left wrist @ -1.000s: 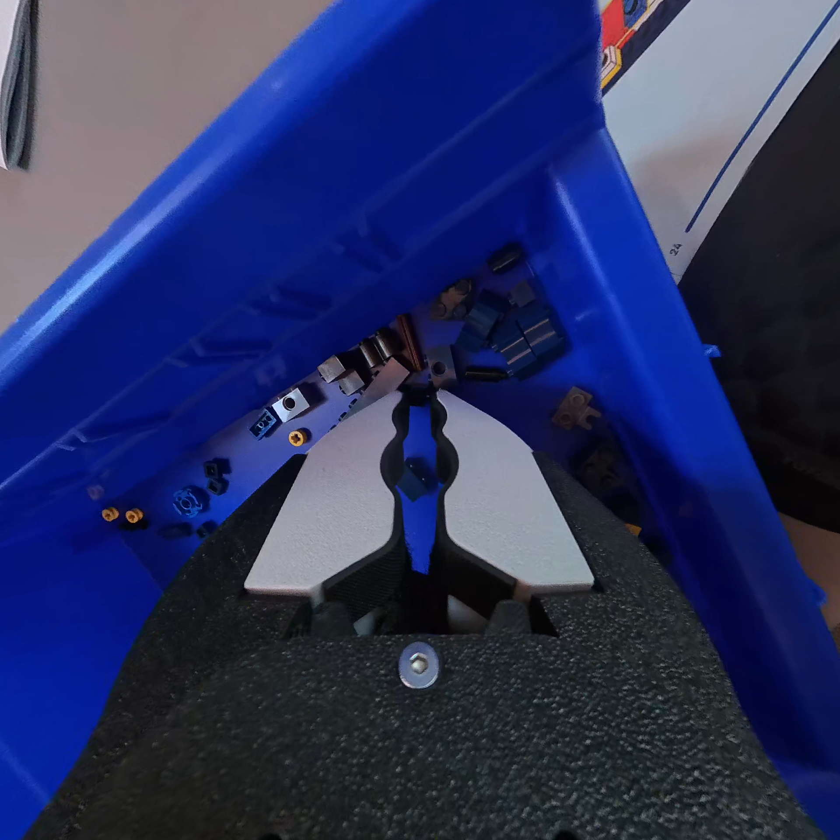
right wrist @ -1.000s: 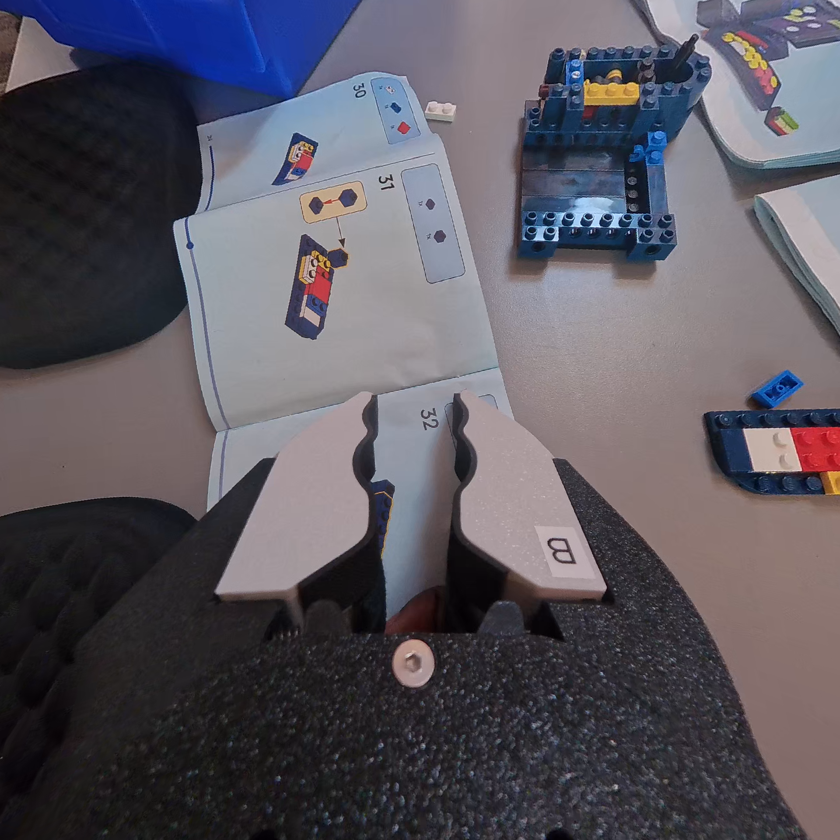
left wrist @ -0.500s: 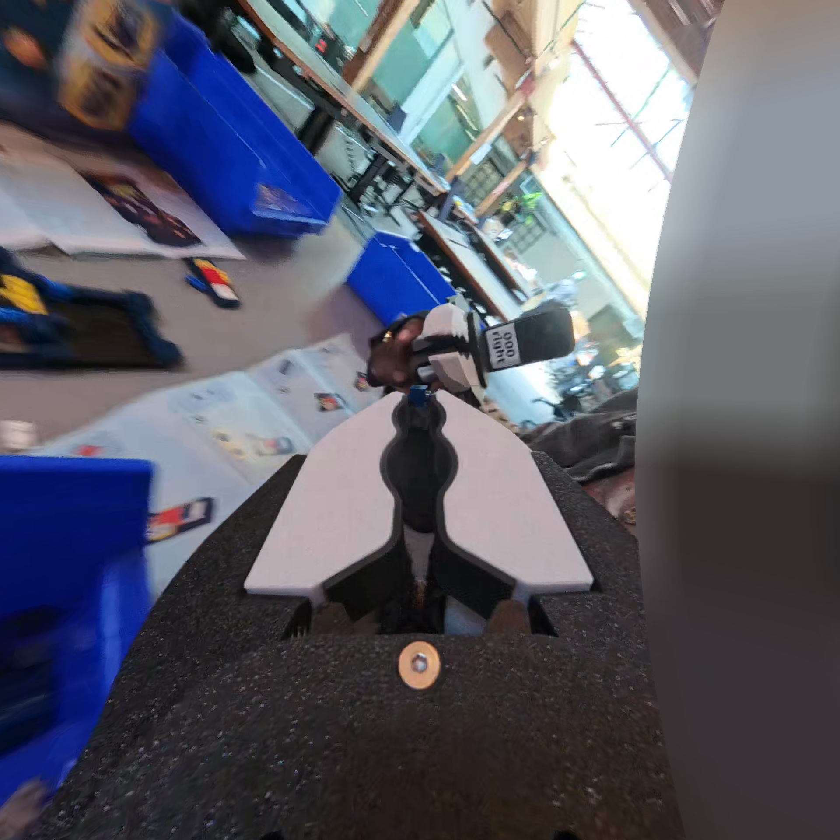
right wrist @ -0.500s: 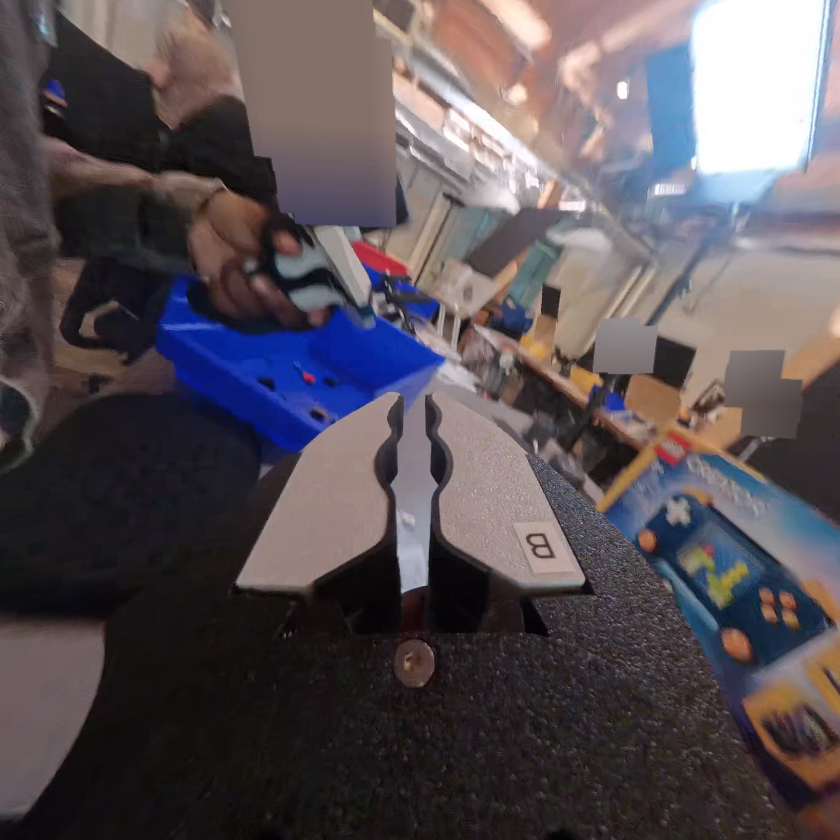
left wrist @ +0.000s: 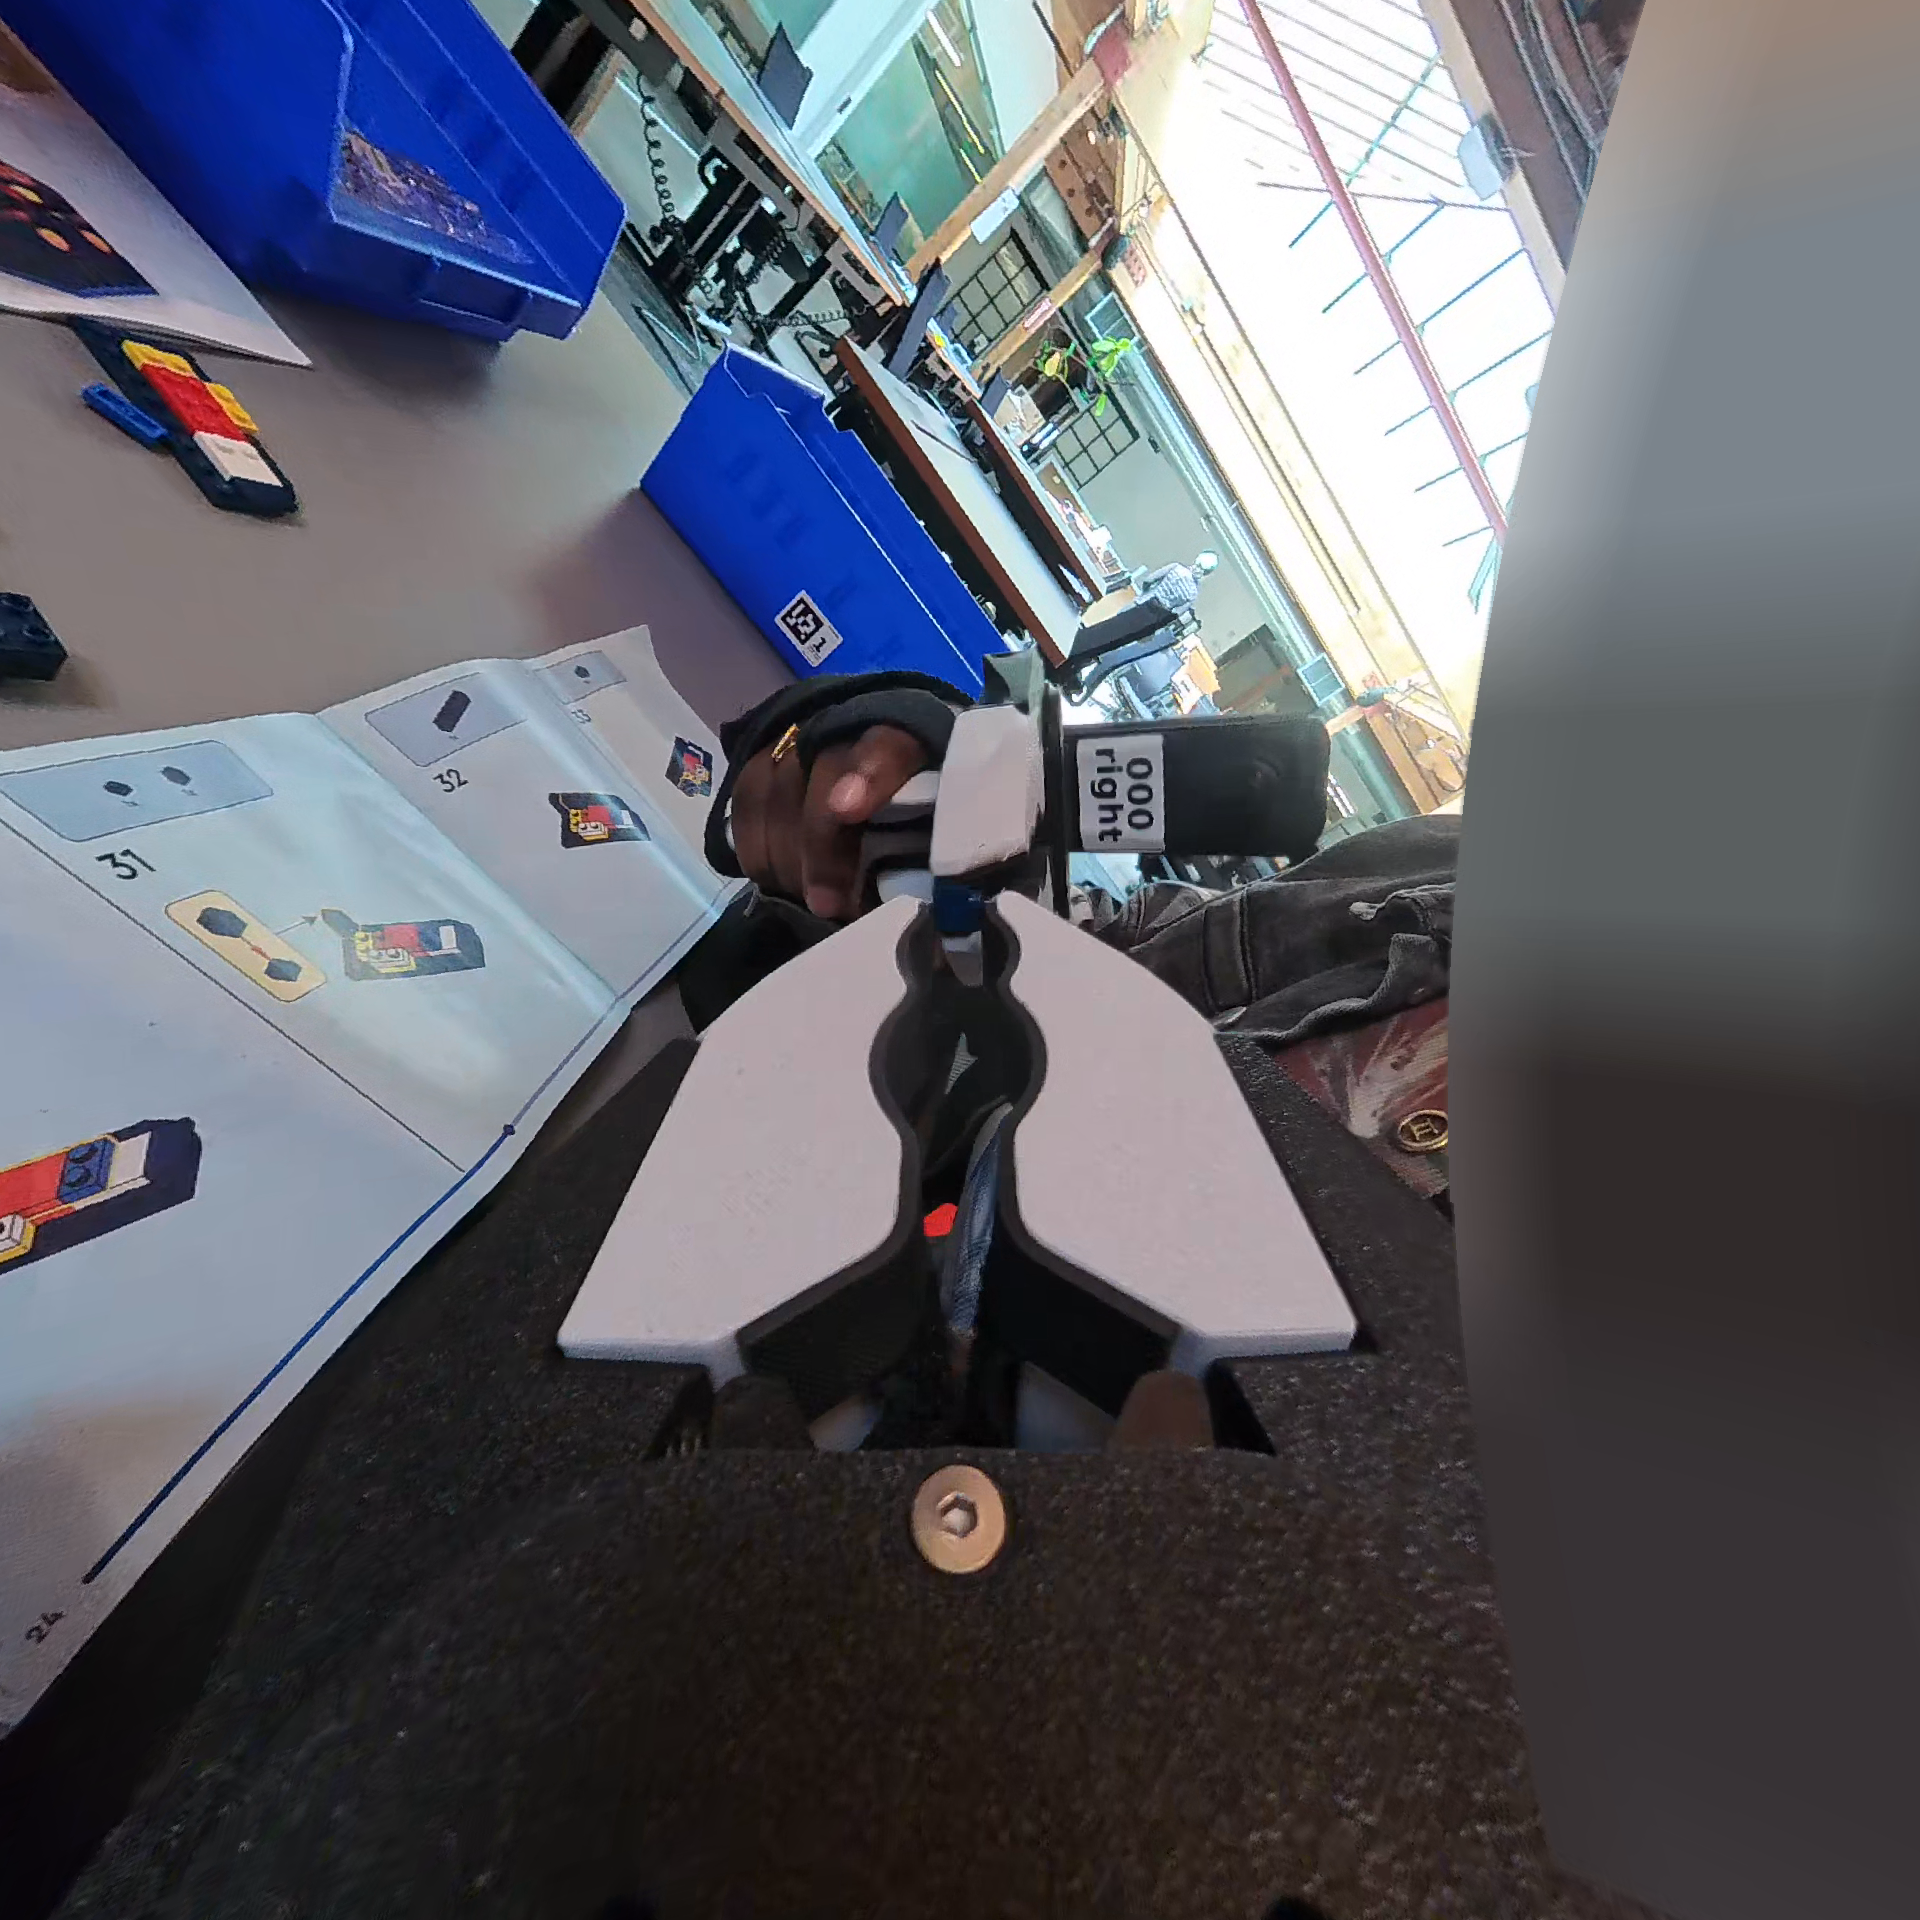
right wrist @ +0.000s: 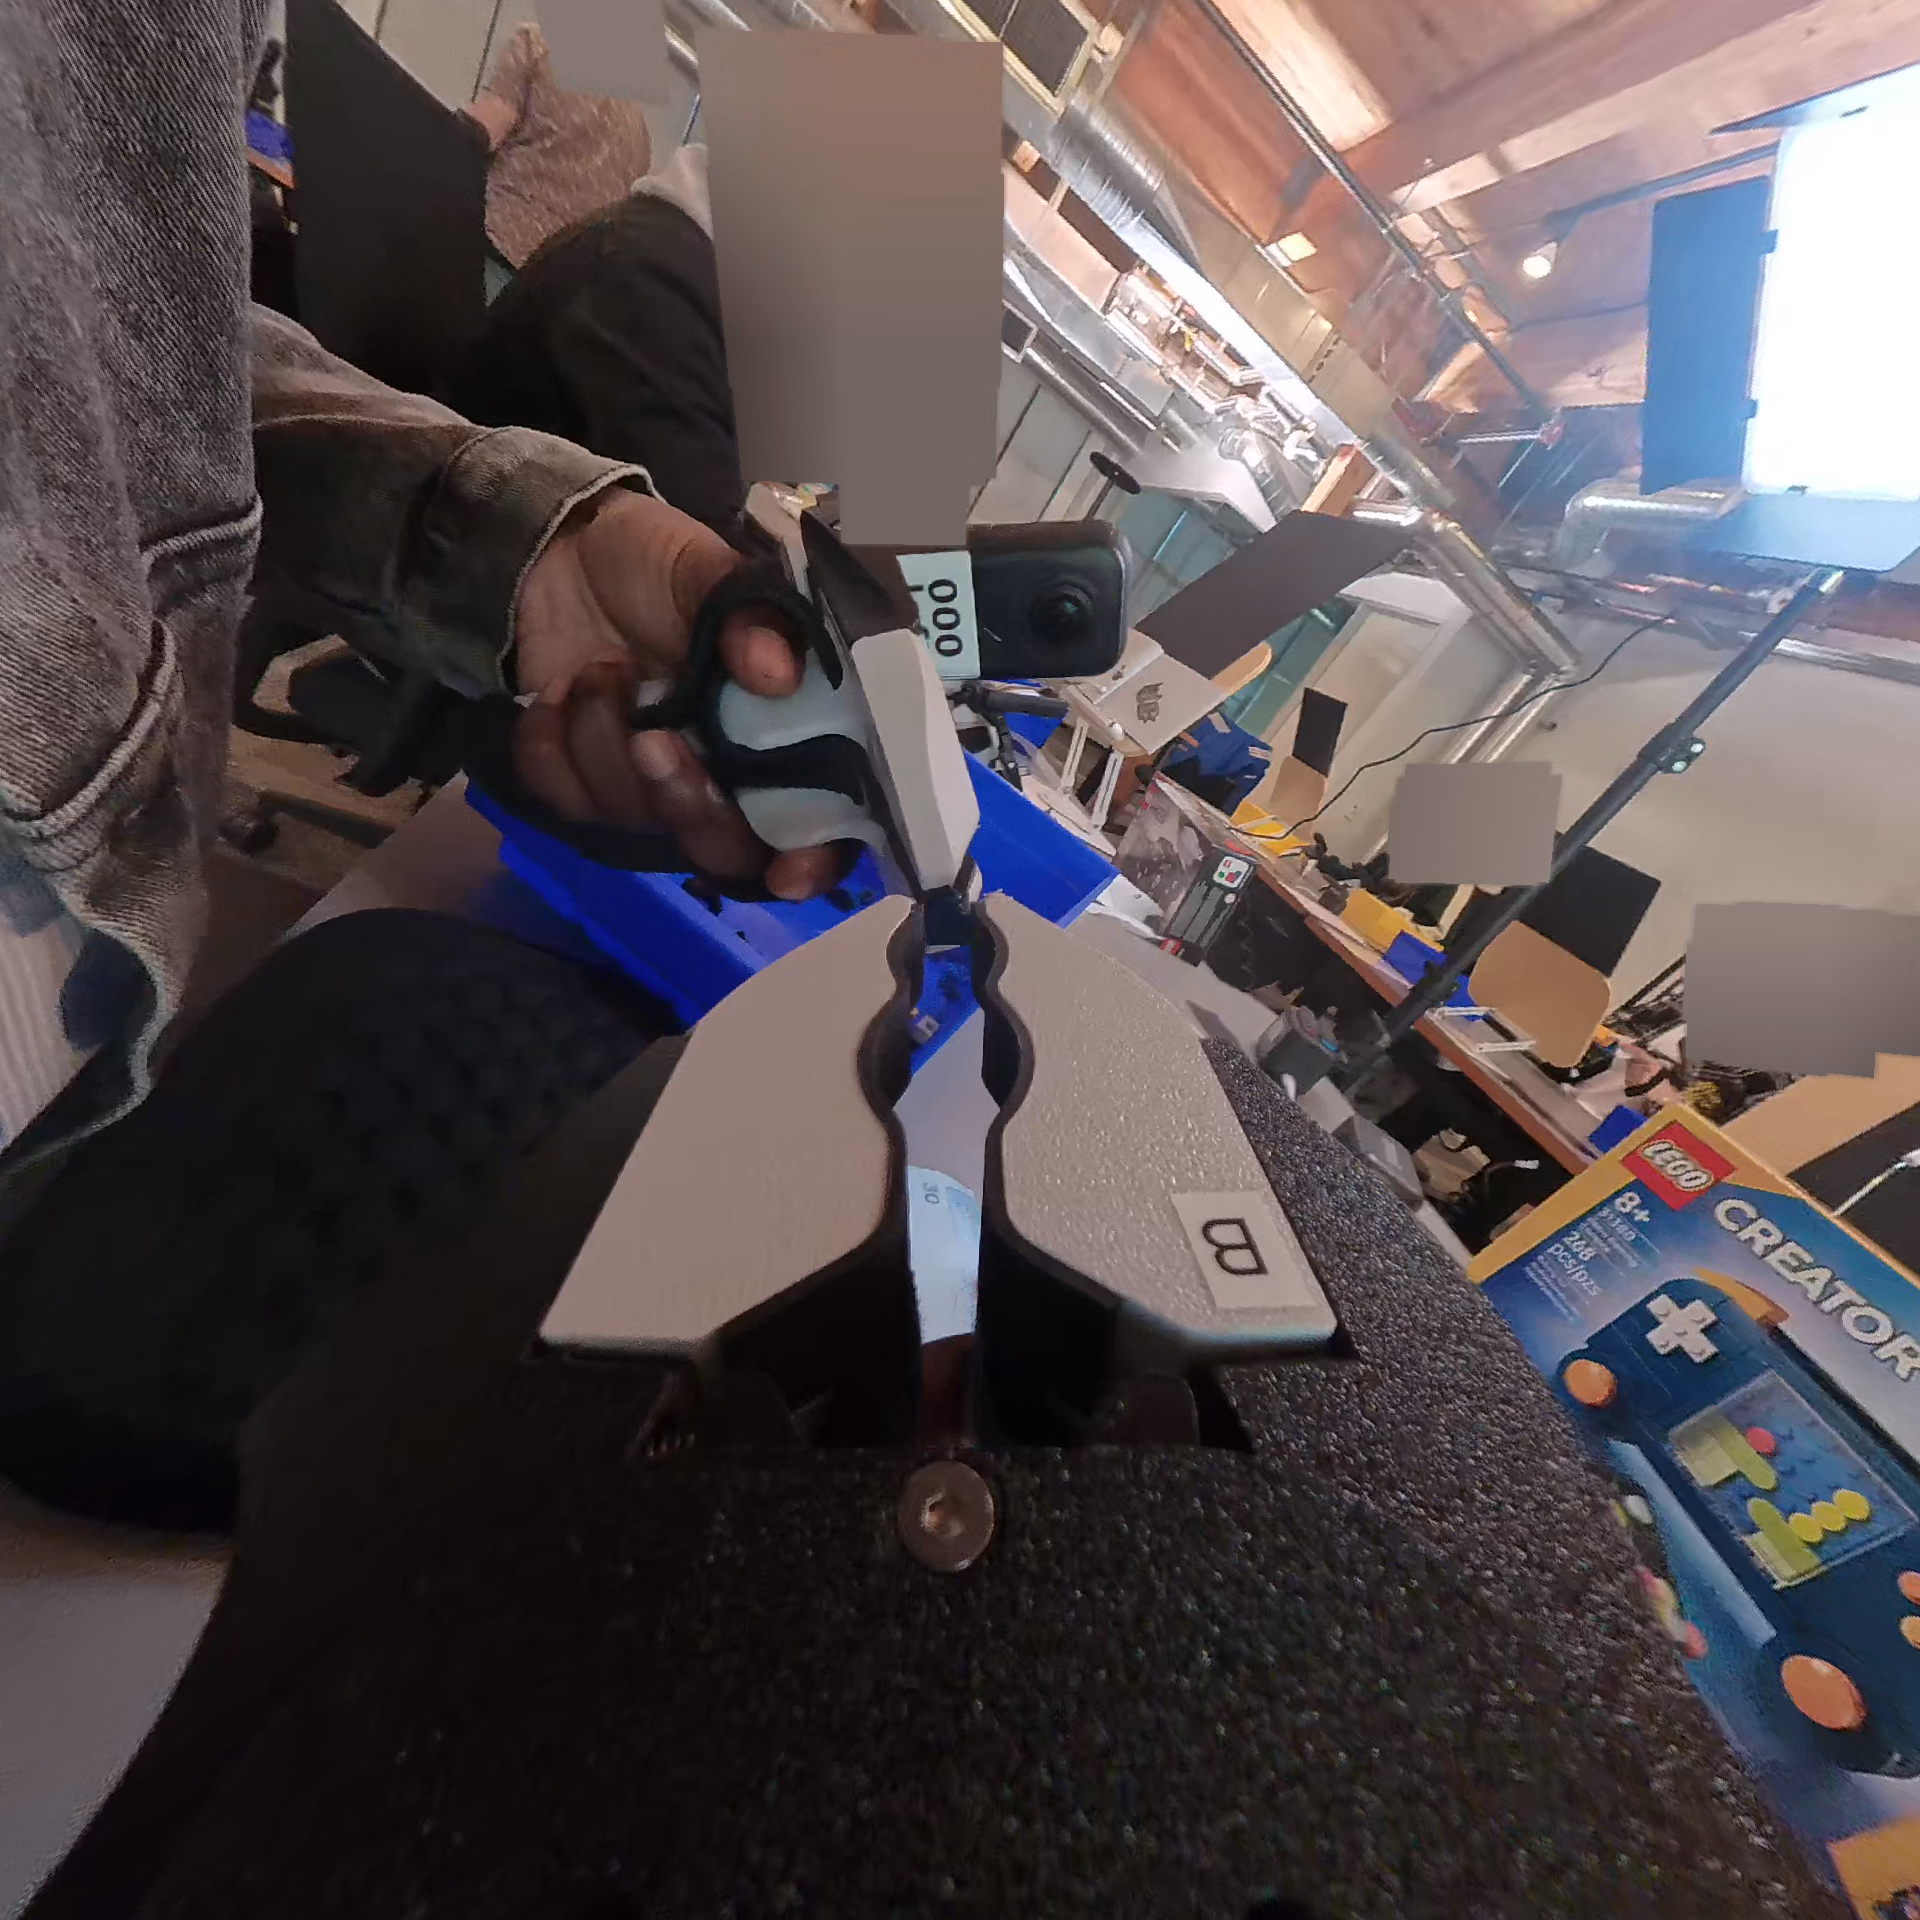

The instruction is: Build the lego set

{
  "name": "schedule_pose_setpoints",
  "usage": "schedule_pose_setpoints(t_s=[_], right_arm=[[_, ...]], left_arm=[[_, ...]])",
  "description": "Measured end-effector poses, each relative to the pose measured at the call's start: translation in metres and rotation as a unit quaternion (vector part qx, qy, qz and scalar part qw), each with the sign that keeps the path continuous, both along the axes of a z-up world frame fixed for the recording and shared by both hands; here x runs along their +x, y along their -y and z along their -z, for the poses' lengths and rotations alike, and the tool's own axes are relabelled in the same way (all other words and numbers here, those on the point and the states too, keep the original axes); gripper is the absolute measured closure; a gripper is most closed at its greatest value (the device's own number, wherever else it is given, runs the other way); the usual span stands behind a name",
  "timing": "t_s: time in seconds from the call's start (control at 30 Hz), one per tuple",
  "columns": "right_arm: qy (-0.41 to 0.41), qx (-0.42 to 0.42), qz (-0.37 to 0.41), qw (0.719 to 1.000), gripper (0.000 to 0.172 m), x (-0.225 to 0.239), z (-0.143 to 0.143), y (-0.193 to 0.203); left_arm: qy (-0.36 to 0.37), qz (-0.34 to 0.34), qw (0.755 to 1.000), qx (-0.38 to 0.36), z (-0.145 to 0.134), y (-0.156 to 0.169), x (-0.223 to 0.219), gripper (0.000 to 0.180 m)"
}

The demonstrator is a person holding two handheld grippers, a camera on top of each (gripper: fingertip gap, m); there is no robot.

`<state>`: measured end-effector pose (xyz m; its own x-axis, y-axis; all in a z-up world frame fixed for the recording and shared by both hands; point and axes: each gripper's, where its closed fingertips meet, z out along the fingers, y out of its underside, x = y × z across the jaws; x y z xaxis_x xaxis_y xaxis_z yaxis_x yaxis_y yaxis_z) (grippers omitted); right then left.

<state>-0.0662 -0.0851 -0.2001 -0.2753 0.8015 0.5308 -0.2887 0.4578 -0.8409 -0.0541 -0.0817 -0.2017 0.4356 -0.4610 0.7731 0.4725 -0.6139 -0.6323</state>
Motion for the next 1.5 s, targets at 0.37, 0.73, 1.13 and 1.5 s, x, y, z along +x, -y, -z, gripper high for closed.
schedule_pose_setpoints(t_s=[0.37, 0.73, 1.13, 1.5], right_arm=[[0.409, -0.193, 0.113, 0.885, 0.164, -0.005, 0.127, -0.102], [0.474, -0.135, 0.111, 0.863, 0.131, 0.003, 0.153, -0.092], [0.354, -0.214, 0.066, 0.908, 0.124, -0.007, 0.107, -0.095], [0.361, -0.171, 0.078, 0.913, 0.127, -0.005, 0.113, -0.092]], left_arm=[[-0.496, -0.171, 0.851, 0.009, 0.002, 0.029, -0.150, 0.133], [-0.598, -0.022, 0.785, -0.158, 0.073, 0.080, -0.224, 0.133], [-0.602, 0.022, 0.783, -0.154, 0.094, 0.071, -0.221, 0.151], [-0.606, 0.095, 0.740, -0.275, 0.140, 0.084, -0.201, 0.155]])
